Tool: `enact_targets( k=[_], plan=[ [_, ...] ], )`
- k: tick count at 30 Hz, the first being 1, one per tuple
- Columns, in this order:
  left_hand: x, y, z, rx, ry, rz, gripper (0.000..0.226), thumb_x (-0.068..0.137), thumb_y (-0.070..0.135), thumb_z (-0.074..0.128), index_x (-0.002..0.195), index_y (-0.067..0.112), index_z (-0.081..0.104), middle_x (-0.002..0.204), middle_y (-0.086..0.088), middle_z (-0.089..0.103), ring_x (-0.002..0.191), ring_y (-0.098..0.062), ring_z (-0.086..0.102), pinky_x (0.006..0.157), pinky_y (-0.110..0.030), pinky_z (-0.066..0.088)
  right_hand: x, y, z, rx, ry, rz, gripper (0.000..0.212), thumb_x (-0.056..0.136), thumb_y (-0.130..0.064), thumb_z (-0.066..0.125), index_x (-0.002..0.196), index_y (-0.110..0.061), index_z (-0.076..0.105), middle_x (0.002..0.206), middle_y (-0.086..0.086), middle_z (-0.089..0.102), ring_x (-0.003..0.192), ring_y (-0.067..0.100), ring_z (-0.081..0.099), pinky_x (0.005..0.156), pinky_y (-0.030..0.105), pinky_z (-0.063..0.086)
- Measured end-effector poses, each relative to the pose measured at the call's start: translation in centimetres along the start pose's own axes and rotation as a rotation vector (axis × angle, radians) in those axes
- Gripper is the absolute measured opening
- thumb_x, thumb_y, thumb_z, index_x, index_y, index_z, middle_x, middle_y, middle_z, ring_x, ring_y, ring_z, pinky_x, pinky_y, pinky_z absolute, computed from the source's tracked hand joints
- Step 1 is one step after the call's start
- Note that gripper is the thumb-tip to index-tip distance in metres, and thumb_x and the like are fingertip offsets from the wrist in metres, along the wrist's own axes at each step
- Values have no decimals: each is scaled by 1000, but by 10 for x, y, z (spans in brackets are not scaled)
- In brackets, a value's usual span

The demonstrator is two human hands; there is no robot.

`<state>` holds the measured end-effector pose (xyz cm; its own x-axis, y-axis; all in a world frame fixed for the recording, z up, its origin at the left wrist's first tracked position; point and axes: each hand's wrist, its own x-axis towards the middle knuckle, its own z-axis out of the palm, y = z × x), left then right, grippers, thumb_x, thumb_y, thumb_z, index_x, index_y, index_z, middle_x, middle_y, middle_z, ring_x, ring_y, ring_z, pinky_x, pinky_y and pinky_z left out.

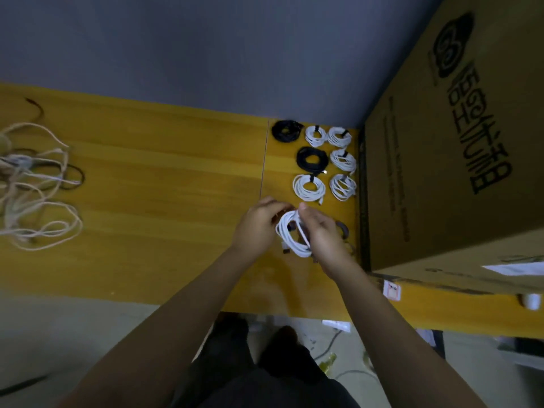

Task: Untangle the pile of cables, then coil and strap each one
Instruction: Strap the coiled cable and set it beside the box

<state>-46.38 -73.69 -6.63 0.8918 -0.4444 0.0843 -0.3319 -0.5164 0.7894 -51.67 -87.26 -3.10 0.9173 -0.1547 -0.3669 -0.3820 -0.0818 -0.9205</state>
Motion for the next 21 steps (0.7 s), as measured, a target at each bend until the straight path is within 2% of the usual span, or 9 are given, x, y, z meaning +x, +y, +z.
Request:
enact_targets(
  k=[2,5,8,10,12,14,15,18,21],
  plan=[
    [3,-4,-15,-106,21,-47,15,90,12,60,99,15,72,91,-4,68,79,-15,63,68,-28,48,-1,-5,13,48,4,30,33,100,-37,43,93,-16,68,76,-7,72,68,5,67,57,14,50],
    [10,-11,-37,-268,73,-174,16,90,19,64,79,30,70,74,6,71,68,-9,66,62,-30,49,0,-14,30,71,-19,52,30,100,-37,43,93,-21,67,73,-8,72,66,5,67,56,15,51],
    [18,-13,-58,-367,50,-197,28,87,20,69,70,42,66,65,15,69,63,-3,65,61,-28,50,4,-23,47,30,-40,37,35,101,-37,41,85,-18,65,53,-11,62,45,-1,55,43,11,40],
    [22,-14,-70,-425,3,-210,26,88,20,68,69,39,68,63,12,69,58,-1,62,56,-23,49,7,-28,57,4,-11,39,42,101,-39,41,86,-10,67,46,-10,56,36,-1,45,38,11,33],
    [24,-18,-79,-492,-64,-242,20,91,18,65,75,30,69,59,10,67,53,-1,61,50,-19,49,10,-30,65,-3,41,19,44,101,-40,41,92,-6,68,52,-2,62,38,5,50,41,13,36],
    [24,-21,-86,-540,-147,-266,18,93,15,61,78,22,69,56,9,66,52,-2,61,49,-19,50,14,-31,72,7,92,-12,41,101,-38,42,99,-4,65,75,15,68,60,24,63,59,25,47],
    [23,-21,-89,-554,-181,-281,18,94,15,60,79,19,68,57,8,66,52,-3,62,49,-19,51,16,-31,74,15,105,-18,40,101,-38,43,102,-2,61,83,18,67,71,28,64,67,33,50],
    [19,-18,-95,-629,-253,-331,17,97,15,53,87,13,66,57,7,68,53,-4,65,50,-18,51,18,-31,80,-30,111,-46,36,100,-38,43,98,-3,52,80,15,65,65,16,60,60,27,46],
    [19,-15,-102,-727,-309,-374,23,101,17,46,88,13,65,63,4,71,58,-6,68,53,-18,52,16,-30,83,-117,178,-104,29,101,-34,44,90,-8,51,79,18,64,68,20,58,63,33,44]
  ],
)
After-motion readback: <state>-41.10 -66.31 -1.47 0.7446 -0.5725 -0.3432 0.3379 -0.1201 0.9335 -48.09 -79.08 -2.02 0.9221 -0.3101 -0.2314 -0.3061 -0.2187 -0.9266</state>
